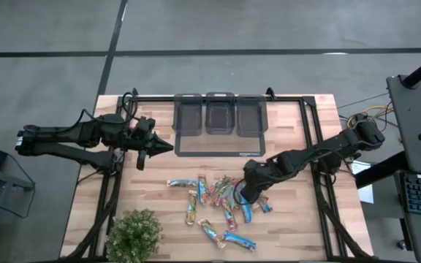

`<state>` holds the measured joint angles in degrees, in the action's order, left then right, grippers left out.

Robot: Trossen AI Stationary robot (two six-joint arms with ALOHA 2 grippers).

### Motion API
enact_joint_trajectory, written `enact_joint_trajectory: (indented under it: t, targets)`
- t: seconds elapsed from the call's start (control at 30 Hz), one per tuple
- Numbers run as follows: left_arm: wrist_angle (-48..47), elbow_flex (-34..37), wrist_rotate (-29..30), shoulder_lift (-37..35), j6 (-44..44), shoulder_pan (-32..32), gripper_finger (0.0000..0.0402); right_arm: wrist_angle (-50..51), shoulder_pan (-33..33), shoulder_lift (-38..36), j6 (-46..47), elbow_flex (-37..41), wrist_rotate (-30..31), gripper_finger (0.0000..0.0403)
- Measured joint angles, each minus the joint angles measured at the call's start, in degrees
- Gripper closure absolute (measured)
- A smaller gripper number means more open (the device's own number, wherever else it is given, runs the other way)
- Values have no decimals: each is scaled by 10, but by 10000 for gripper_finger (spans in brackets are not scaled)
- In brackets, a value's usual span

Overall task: Pick and place Granola Bars by type
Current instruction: Put the red granola bar into the left black bin

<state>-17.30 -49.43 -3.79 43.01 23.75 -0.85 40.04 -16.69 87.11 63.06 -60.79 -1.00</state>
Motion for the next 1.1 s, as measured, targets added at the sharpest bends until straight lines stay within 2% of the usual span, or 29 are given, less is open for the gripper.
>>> enact_joint_trajectory:
  t: [1.1]
  targets:
    - [0, 0, 0, 0, 0, 0, 402, 0, 202, 0, -237, -161, -3, 344]
